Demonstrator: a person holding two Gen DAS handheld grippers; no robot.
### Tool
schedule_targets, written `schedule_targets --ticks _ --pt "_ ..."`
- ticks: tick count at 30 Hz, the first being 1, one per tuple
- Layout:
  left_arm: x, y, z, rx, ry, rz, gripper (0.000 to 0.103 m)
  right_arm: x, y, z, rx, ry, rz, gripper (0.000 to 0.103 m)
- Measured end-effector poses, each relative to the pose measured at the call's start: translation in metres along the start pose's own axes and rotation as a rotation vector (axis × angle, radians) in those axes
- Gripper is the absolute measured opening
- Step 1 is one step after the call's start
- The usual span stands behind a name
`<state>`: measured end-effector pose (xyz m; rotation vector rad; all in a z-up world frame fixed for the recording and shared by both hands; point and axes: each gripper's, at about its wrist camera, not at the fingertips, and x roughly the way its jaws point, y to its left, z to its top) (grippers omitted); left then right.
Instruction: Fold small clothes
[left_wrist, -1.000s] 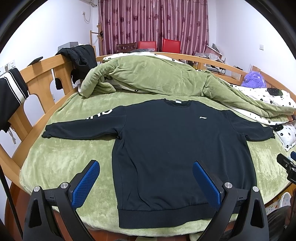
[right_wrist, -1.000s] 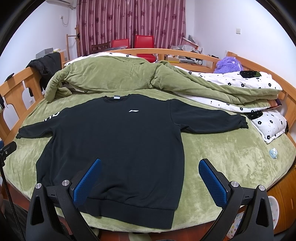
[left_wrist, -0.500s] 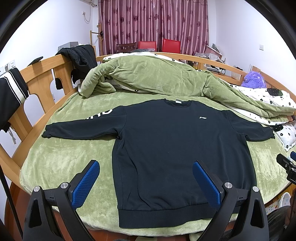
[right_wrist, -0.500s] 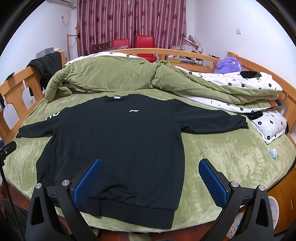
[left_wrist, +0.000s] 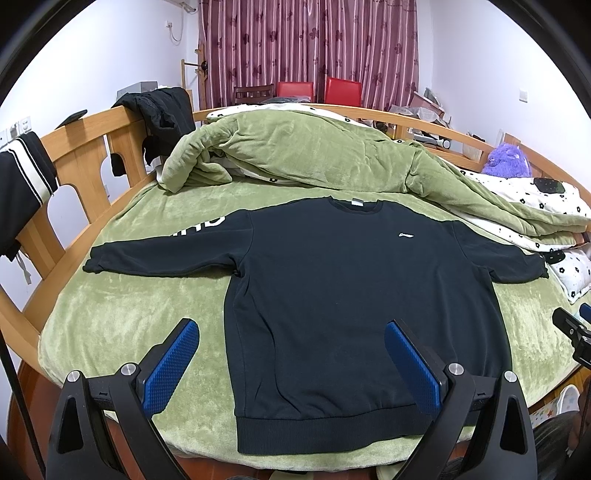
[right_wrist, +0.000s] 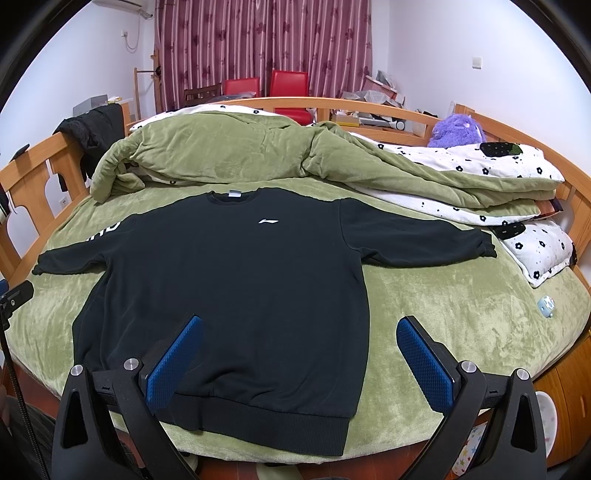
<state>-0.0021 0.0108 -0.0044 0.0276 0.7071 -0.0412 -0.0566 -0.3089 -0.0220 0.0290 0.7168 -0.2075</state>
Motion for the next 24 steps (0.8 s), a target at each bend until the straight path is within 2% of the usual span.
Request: schedule_targets --ticks 10,13,18,21,24 --pt "0.003 0.011 -0.003 -0.015 -0.008 -0.008 0.101 0.004 0.014 0.004 -0.016 -0.018 0.027 0.103" --pt "0.008 0.03 -0.001 -0.062 0.008 -0.019 0.101 0.012 0.019 0.002 -0.025 -0.018 0.059 0.103" --pt "0.015 0.065 0.008 -0.118 0.004 0.021 0.101 0.033 0.022 0.001 -0.06 -0.007 0.047 0.102" --pt "0.023 0.085 0.013 -0.139 0.013 0.029 0.101 0.043 0.023 0.003 -0.043 0.003 0.069 0.102" --pt "0.034 0.102 0.018 -0.136 -0.004 0.074 0.101 0.05 0.026 0.006 -0.021 0.025 0.09 0.102"
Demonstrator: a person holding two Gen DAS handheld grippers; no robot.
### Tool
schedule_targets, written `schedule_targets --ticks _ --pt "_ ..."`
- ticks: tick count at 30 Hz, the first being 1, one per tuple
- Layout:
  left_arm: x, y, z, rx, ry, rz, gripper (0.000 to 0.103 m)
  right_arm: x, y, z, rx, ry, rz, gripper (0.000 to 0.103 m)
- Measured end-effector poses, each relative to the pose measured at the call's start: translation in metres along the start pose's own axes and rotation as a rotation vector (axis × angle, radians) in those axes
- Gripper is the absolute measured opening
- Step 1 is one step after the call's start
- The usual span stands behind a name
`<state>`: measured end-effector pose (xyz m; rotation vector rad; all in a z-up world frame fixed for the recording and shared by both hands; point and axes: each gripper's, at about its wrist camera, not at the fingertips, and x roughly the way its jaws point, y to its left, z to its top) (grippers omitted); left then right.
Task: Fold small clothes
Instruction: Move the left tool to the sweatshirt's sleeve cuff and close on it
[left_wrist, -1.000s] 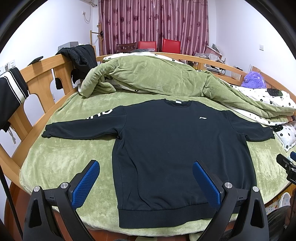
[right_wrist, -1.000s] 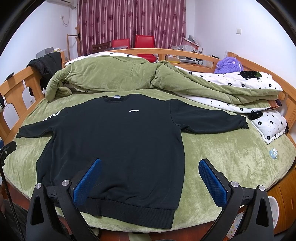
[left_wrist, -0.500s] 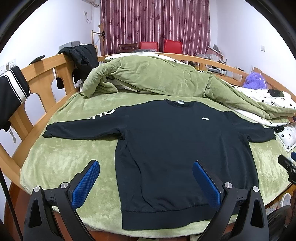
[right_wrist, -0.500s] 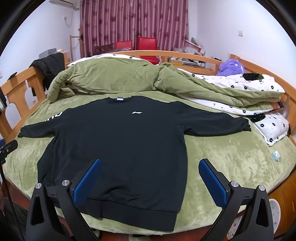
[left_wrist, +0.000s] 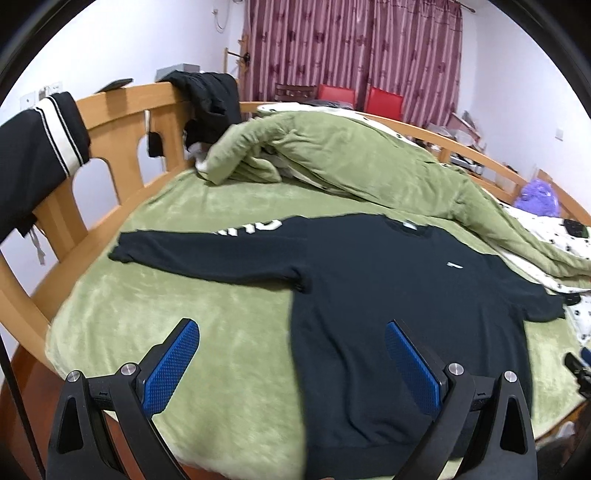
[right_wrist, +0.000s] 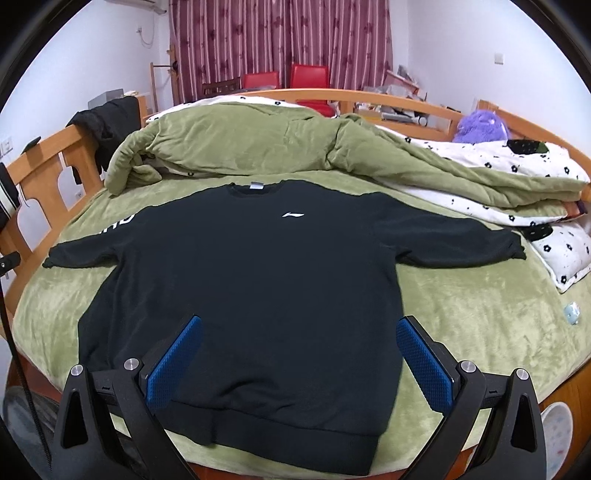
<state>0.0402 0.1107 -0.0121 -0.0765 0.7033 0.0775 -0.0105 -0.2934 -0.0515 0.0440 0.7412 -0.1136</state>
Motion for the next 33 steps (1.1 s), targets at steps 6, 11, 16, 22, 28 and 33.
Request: schedule_targets --ticks 6,11,16,22,28,33 --pt "0.05 0.037 0.009 -0.015 0.031 0.031 0.101 0.008 0.027 0.023 -0.067 -0.011 -0.019 0.102" --pt "0.107 0.07 0.006 -0.074 0.089 0.06 0.1 0.029 0.06 0.045 -0.111 -0.019 0.022 0.102" --pt "0.165 0.105 0.001 -0.125 0.181 0.09 0.093 0.075 0.081 0.071 -0.083 -0.014 0.078 0.102" --pt "0.214 0.148 -0.002 -0.191 0.19 0.135 0.091 0.114 0.093 0.098 -0.061 -0.022 0.126 0.098" --pt "0.254 0.195 0.009 -0.312 0.175 0.143 0.088 0.15 0.095 0.105 -0.059 -0.038 0.115 0.089" --pt "0.282 0.224 0.024 -0.337 0.166 0.205 0.083 0.175 0.086 0.094 -0.049 -0.001 0.094 0.085"
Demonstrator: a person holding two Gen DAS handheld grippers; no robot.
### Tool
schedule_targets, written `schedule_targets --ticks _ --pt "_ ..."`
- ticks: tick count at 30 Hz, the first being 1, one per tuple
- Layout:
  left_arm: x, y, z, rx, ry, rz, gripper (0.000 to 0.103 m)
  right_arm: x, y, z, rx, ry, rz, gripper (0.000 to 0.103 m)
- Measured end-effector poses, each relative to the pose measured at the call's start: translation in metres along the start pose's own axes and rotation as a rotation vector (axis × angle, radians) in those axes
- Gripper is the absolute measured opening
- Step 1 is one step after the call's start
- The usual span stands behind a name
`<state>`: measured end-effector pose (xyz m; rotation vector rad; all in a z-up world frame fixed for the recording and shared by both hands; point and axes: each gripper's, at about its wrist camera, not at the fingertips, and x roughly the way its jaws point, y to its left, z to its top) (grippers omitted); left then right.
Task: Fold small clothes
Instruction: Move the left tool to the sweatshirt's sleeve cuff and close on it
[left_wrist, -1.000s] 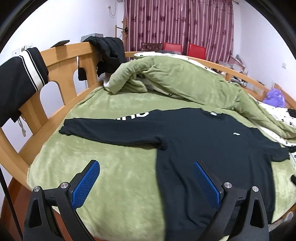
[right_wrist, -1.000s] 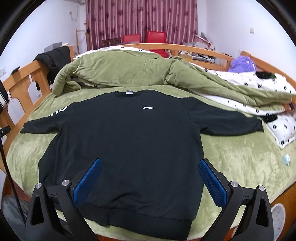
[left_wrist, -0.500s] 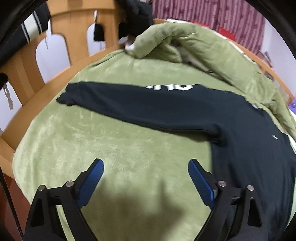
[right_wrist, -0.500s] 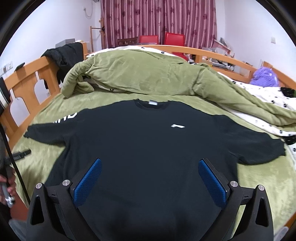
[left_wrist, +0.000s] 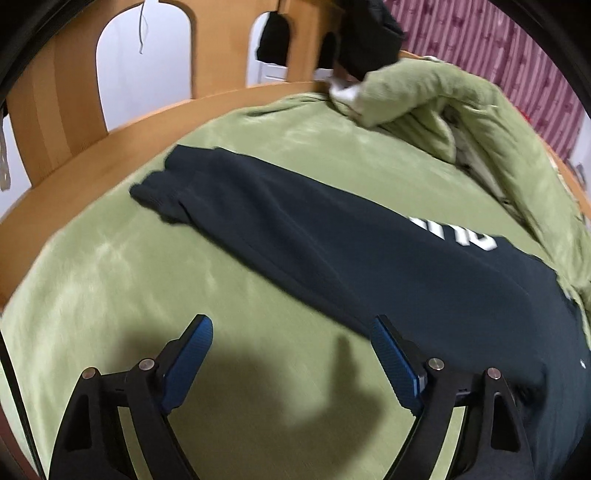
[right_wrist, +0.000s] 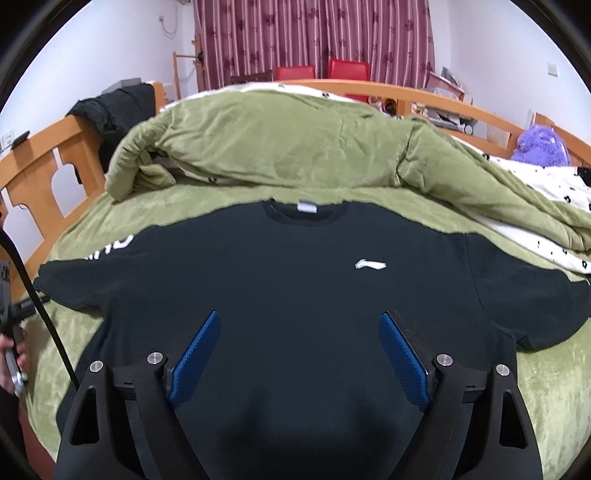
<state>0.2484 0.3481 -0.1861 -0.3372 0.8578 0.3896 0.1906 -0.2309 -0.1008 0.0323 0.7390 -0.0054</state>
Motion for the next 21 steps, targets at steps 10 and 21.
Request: schedule_targets --ticks 10,21 --pt "0.059 0.006 0.031 0.013 -0.005 0.093 0.076 0.026 -0.008 -0.025 -0.034 0.087 -0.059 0.084" --pt "0.036 -0.031 0.046 0.147 -0.05 0.152 0.008 -0.002 -0.014 -0.019 0.018 0.042 -0.046 0.083"
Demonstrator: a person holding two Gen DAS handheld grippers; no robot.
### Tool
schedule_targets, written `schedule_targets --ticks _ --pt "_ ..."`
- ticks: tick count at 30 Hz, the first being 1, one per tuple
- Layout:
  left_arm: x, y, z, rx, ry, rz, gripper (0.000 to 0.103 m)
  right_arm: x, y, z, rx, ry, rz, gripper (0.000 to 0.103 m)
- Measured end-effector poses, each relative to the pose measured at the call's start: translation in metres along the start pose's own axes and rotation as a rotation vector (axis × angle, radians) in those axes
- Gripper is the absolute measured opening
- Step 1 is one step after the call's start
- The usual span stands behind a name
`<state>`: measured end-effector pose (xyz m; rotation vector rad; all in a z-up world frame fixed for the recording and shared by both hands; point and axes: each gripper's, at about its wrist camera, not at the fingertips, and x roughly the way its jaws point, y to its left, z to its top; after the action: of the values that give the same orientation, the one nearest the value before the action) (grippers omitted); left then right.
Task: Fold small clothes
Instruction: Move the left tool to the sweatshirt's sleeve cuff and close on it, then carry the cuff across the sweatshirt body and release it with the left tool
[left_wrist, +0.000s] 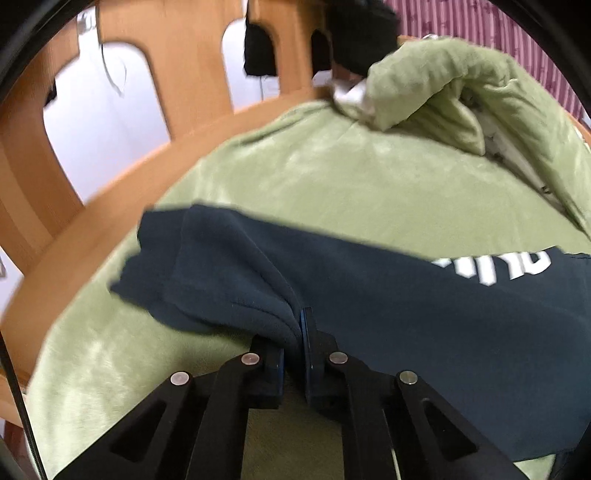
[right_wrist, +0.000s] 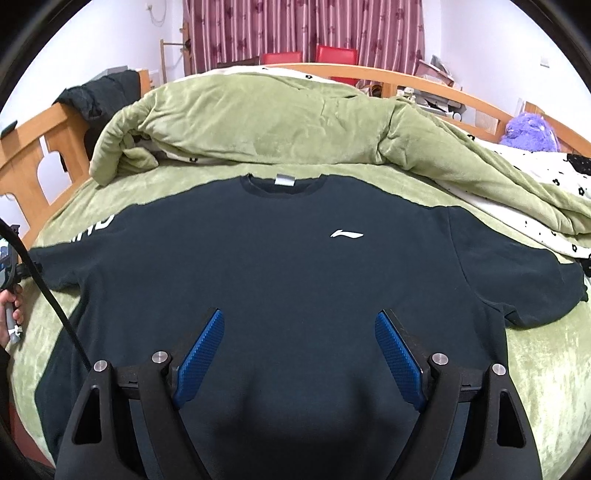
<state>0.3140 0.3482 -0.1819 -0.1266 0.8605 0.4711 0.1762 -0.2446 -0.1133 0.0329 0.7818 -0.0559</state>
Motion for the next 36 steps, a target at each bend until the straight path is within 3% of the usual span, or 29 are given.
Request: schedule_targets --ticks 9,11,16,19,26,33,36 --pt "-0.107 -0.068 0.037 0.102 -0.146 -0.14 0.007 -0.041 -0.033 0.016 0.097 -0.107 -0.022 0.083" --pt "-0.128 -0.094 0.04 0.13 -0.163 -0.207 0.007 -0.049 -0.046 0.017 0.144 -0.124 -0.005 0.083" --pt "-0.169 -0.17 0.04 0.193 -0.195 -0.259 0.007 -0.052 -0.069 0.018 0.233 -0.109 0.034 0.083" --pt "-0.19 -0.216 0.034 0.209 -0.183 -0.35 0.007 -0.05 -0.075 0.019 0.23 -0.091 0.004 0.083" --pt "-0.222 -0.323 0.002 0.276 -0.159 -0.458 0.007 -0.052 -0.093 0.018 0.236 -0.046 0.014 0.076" --pt "-0.233 -0.411 -0.048 0.341 -0.107 -0.501 0.007 -0.065 -0.125 0.018 0.236 -0.056 -0.05 0.076" --pt "-0.232 -0.438 -0.073 0.367 -0.072 -0.52 0.007 -0.067 -0.134 0.017 0.249 -0.048 -0.036 0.077"
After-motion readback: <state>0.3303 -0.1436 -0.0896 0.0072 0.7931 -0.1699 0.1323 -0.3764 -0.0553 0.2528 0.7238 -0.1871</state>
